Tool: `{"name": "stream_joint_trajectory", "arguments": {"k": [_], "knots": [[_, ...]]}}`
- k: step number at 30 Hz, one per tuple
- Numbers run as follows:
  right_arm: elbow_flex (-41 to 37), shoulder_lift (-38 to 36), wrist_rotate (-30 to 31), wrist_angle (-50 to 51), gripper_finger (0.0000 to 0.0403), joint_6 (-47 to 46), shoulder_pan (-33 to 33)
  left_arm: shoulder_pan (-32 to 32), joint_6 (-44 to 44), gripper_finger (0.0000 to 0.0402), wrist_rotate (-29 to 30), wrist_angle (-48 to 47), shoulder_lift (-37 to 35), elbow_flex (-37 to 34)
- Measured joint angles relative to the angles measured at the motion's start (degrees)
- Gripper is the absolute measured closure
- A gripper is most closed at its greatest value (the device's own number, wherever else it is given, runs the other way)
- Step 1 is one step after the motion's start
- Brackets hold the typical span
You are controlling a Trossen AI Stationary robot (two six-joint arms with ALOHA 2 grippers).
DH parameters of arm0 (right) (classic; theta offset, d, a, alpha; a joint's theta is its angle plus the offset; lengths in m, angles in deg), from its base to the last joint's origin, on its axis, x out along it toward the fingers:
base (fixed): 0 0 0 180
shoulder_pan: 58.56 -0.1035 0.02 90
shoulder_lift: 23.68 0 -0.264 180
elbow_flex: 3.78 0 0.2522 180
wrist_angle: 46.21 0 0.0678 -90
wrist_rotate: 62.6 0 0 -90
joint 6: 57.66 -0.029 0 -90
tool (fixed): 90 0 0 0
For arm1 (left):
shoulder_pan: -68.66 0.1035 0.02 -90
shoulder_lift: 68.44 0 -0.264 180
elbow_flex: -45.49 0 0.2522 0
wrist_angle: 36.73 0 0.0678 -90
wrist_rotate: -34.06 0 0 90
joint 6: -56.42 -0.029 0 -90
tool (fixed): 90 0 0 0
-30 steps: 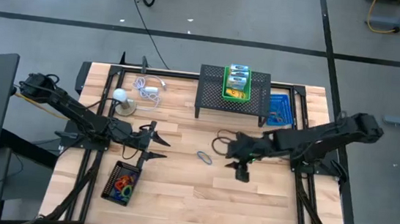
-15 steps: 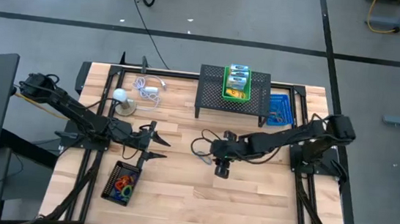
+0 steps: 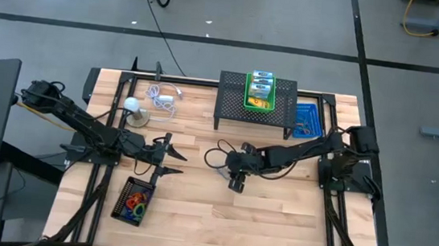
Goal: Pick & Place Office Desk Supplies
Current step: Put the blue rubberband into the blue bin
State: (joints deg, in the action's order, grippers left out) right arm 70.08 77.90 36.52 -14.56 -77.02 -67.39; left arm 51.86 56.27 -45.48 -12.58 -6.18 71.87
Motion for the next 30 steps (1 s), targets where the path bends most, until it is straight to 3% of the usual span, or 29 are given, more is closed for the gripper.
{"name": "stream_joint_trajectory", "arguments": {"k": [22, 26, 30], "knots": [[0.0, 6.5, -0.1, -1.9, 0.0241, -0.4, -0.5, -0.1, 0.3, 0.0189, 0.0, -0.2, 0.0, 0.0], [0.1, 7.1, 0.3, -2.2, 0.0267, -0.7, -0.7, 0.0, 0.2, 0.0189, 0.0, -0.2, 0.0, 0.0], [0.2, 8.4, 0.5, -2.7, 0.0322, -0.7, -0.8, 0.0, 0.3, 0.0189, 0.0, -0.3, 0.0, 0.0]]}}
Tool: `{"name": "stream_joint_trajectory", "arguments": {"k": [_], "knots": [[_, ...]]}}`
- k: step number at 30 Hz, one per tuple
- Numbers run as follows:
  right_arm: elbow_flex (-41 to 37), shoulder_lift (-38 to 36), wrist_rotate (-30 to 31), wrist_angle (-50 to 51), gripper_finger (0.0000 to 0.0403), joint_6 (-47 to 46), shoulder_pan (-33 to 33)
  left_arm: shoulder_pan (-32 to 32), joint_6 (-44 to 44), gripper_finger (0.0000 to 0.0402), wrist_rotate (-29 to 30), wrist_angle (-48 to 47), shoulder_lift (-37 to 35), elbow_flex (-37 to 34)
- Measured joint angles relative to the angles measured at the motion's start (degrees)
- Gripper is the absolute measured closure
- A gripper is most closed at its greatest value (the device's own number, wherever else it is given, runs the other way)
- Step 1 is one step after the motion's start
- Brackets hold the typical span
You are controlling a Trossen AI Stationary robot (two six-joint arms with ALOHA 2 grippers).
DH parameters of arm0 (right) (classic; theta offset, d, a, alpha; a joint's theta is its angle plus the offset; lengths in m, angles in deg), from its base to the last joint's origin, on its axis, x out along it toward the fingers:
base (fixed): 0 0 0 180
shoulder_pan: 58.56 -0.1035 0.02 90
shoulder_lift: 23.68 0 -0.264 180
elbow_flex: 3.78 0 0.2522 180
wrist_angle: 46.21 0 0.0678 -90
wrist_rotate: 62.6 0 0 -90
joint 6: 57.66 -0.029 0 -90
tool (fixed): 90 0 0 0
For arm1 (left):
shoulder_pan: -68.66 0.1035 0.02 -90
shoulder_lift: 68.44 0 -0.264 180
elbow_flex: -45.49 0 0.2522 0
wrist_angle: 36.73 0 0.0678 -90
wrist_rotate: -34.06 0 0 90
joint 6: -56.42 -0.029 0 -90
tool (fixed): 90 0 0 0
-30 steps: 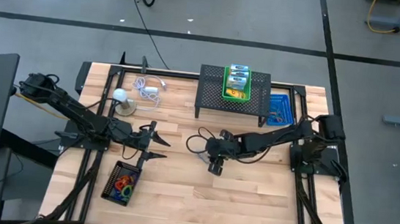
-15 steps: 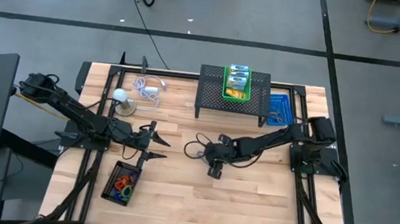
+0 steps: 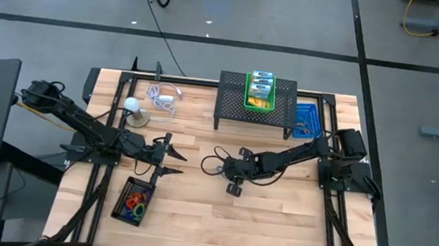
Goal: Pick & Place Office Desk Supplies
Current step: Put the blue rubberband into the blue bin
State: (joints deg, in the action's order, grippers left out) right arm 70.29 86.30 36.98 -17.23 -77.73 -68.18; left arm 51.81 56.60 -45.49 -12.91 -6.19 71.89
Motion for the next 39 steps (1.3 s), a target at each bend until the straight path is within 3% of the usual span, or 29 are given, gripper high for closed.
{"name": "stream_joint_trajectory", "arguments": {"k": [5, 16, 32, 36, 39], "knots": [[0.0, 0.2, 0.2, 0.3, 0.0394, 0.4, -0.9, 0.0, 0.0, 0.0189, 0.0, -0.1, 0.0, 0.0], [-0.5, -3.7, 1.2, 1.9, 0.0401, -0.5, -6.2, 0.0, 0.0, 0.0189, 0.0, 0.0, 0.0, 0.0], [-0.4, -14.2, 21.4, -4.6, 0.0403, 9.7, -10.9, 0.0, -1.2, 0.0189, 0.2, 0.6, 0.0, 0.0], [-3.3, -16.3, 21.9, -11.2, 0.0403, 12.7, -10.8, 0.0, -1.8, 0.0189, 0.1, 0.7, 0.0, 0.0], [-8.3, -18.7, 16.7, -22.7, 0.0403, 16.7, -10.0, 0.0, -2.0, 0.0189, 0.1, 0.8, 0.0, 0.0]]}}
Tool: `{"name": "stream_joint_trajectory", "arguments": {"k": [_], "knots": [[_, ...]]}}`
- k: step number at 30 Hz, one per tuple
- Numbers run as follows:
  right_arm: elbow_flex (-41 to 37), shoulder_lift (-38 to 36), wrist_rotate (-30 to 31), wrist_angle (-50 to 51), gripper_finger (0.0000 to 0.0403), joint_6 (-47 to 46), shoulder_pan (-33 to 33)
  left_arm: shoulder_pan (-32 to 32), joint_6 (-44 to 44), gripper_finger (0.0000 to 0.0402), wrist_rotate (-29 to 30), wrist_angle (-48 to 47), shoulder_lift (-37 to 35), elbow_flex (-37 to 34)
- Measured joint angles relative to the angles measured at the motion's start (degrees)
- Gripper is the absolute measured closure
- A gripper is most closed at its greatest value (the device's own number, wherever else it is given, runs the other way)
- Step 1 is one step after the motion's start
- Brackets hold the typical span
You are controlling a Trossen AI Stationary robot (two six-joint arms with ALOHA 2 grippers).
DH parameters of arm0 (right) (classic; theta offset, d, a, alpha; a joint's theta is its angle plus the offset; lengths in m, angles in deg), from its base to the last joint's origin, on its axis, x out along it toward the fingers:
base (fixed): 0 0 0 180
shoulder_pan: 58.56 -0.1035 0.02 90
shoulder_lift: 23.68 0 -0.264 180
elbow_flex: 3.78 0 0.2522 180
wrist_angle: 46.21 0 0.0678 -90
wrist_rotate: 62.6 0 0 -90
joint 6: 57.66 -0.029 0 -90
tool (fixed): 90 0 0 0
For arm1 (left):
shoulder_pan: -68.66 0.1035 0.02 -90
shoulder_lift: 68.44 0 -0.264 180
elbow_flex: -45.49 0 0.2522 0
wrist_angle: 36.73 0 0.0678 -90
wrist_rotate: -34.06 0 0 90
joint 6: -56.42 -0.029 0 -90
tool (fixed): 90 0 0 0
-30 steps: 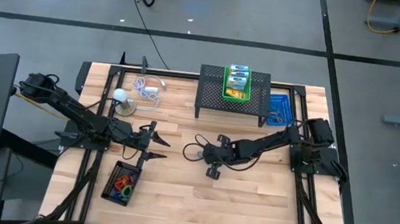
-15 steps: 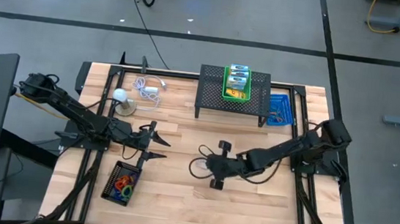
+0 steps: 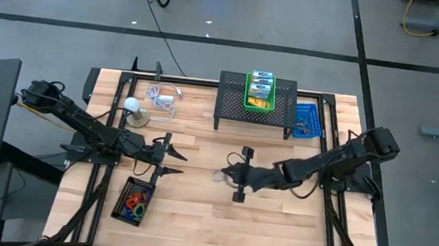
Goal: Pick & Place Office Desk Supplies
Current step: Put the blue rubberband into the blue bin
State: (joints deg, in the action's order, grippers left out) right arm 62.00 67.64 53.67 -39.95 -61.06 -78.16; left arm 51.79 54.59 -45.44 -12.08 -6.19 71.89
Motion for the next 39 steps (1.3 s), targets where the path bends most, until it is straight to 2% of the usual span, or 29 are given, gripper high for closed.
{"name": "stream_joint_trajectory", "arguments": {"k": [4, 7, 14, 22, 27, 35, 39], "knots": [[-8.6, -4.2, -8.9, -16.8, 0.0403, 4.6, 1.5, 0.0, -1.0, 0.0189, 0.0, 0.2, 0.0, 0.0], [-13.7, -8.3, -12.5, -23.0, 0.0403, 7.1, 2.6, 0.0, -1.5, 0.0189, 0.0, 0.6, 0.0, 0.0], [-21.7, -21.0, -7.8, -21.4, 0.0403, 8.0, 6.1, 0.0, -1.6, 0.0189, 0.0, 0.9, 0.0, 0.0], [-25.4, -35.3, 2.8, -9.1, 0.0403, 7.9, 10.7, 0.0, -1.6, 0.0189, 0.0, 1.2, 0.0, 0.0], [-25.4, -41.0, 12.3, -3.6, 0.0403, 7.6, 13.2, 0.0, -1.6, 0.0189, 0.0, 1.3, 0.0, 0.0], [-25.4, -44.6, 30.1, 2.3, 0.0403, 5.8, 16.9, 0.0, -1.6, 0.0189, -0.1, 1.2, 0.0, 0.0], [-25.4, -44.5, 42.0, 4.5, 0.0403, 5.6, 19.8, 0.0, -1.6, 0.0189, -0.1, 1.2, 0.0, 0.0]]}}
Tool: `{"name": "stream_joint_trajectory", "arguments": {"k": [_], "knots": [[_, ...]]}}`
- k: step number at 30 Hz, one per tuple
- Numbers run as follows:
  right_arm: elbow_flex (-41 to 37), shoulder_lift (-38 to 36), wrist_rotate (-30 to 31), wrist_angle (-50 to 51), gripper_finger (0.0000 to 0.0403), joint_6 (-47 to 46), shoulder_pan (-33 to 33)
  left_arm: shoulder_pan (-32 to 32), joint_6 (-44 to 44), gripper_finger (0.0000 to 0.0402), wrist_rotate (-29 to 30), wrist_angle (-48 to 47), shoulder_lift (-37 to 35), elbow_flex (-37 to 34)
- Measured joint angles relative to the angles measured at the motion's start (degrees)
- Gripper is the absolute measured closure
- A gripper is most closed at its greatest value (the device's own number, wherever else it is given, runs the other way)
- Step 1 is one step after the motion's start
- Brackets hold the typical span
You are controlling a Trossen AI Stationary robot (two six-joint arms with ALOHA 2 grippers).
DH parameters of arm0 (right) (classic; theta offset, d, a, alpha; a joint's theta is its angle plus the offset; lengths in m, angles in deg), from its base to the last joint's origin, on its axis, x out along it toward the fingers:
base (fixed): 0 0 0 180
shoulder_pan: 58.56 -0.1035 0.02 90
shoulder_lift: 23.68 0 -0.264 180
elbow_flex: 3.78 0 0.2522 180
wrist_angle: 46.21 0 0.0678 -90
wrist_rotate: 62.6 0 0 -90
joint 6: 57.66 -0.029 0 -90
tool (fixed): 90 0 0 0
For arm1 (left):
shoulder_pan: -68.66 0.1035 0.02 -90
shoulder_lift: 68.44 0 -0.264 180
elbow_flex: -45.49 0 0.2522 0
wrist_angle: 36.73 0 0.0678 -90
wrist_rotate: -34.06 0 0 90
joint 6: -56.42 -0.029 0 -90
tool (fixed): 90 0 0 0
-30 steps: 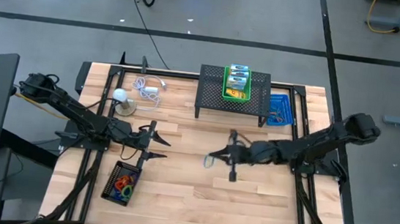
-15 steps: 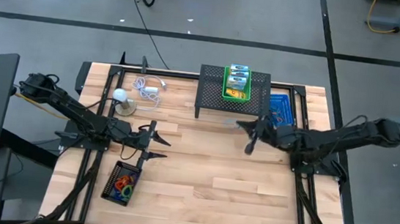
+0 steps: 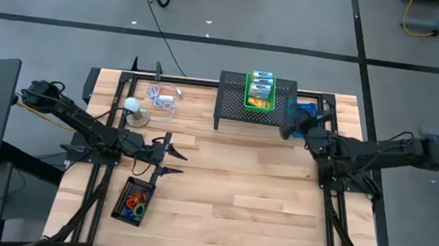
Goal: Pick & Place Office Desk Supplies
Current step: Put the blue rubberband into the blue bin
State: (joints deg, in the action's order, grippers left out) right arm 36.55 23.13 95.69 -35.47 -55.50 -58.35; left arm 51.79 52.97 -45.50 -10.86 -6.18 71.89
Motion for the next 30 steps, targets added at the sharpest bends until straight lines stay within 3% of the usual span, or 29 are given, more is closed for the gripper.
{"name": "stream_joint_trajectory", "arguments": {"k": [4, 12, 21, 30], "knots": [[0.0, 0.0, 8.3, 1.2, 0.0403, 0.6, 3.8, 0.0, 0.0, 0.0189, 0.0, 0.0, 0.0, 0.0], [0.0, 0.0, 9.2, 7.4, 0.0403, -0.4, 12.9, 0.0, 0.0, 0.0189, -0.2, 0.0, 0.0, 0.0], [0.0, 0.0, -4.8, 23.9, 0.0403, -14.7, 24.4, 0.0, 0.0, 0.0189, -0.5, -0.1, 0.0, 0.0], [0.0, 0.0, -19.4, 27.5, 0.0403, -16.3, 31.6, 0.0, 0.0, 0.0189, -0.5, -0.1, 0.0, 0.0]]}}
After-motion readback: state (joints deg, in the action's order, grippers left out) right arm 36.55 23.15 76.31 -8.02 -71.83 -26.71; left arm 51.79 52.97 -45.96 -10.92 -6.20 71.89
